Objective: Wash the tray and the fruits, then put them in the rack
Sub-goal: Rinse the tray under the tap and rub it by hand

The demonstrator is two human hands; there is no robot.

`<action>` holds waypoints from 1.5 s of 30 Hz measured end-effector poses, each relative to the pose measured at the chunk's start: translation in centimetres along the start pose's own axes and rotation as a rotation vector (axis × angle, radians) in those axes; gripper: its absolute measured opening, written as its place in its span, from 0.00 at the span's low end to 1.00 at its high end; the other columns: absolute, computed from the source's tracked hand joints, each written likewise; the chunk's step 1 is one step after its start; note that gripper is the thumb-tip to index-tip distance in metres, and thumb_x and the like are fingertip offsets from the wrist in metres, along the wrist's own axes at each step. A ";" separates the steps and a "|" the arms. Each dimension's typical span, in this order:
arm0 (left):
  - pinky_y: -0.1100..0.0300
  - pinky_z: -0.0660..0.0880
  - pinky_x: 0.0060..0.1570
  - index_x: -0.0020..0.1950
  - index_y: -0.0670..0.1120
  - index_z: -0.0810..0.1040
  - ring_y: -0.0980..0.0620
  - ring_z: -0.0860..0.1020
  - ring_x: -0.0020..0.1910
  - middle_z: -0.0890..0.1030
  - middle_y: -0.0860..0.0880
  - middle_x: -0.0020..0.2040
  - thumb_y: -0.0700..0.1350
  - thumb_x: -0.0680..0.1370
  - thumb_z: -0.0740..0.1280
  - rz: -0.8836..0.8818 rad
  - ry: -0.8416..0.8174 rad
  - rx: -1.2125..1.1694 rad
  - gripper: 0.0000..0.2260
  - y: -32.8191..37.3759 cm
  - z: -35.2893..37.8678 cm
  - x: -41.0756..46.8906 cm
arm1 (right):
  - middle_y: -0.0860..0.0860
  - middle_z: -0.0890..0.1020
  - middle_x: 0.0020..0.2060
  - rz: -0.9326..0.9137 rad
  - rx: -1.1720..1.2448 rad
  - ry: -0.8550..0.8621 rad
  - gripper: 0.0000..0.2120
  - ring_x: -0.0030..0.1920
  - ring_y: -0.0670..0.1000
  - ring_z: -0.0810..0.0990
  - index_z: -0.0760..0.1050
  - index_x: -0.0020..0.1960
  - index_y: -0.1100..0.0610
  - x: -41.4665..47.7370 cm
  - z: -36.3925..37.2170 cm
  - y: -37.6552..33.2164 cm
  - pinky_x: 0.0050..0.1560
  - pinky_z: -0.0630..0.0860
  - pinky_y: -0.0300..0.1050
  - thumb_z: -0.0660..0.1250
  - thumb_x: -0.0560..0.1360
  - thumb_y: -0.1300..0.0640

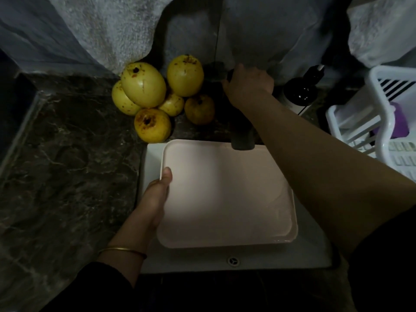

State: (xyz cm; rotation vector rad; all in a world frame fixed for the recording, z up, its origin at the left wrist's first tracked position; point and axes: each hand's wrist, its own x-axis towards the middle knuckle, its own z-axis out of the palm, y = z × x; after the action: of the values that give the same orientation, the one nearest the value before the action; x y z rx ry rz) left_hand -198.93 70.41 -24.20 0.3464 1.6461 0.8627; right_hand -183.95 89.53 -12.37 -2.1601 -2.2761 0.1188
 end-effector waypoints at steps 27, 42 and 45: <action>0.50 0.72 0.58 0.63 0.46 0.76 0.44 0.78 0.53 0.80 0.43 0.58 0.68 0.76 0.56 0.004 0.018 0.091 0.30 0.1 0.1 0.2 | 0.58 0.73 0.63 0.424 0.531 0.076 0.17 0.64 0.57 0.71 0.71 0.66 0.59 -13.3 14.5 6.2 0.67 0.62 0.48 0.57 0.81 0.54; 0.52 0.72 0.53 0.65 0.45 0.74 0.45 0.77 0.48 0.79 0.43 0.56 0.64 0.78 0.55 0.057 0.106 -0.011 0.27 0.7 -0.1 0.7 | 0.55 0.51 0.77 -0.001 0.268 0.108 0.29 0.77 0.57 0.44 0.45 0.76 0.52 -12.7 14.7 7.1 0.75 0.39 0.53 0.40 0.78 0.41; 0.53 0.71 0.52 0.68 0.46 0.70 0.44 0.76 0.50 0.77 0.43 0.57 0.63 0.79 0.55 0.058 0.107 -0.052 0.26 0.7 0.2 0.6 | 0.58 0.56 0.76 0.007 0.261 0.173 0.29 0.76 0.60 0.50 0.52 0.77 0.57 -12.7 14.2 4.7 0.75 0.46 0.59 0.46 0.79 0.44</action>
State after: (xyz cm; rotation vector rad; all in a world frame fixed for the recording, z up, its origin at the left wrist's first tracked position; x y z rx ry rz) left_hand -199.02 71.34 -24.13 0.3176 1.7161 0.9806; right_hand -179.29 76.36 -26.19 -1.9655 -2.0331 0.2077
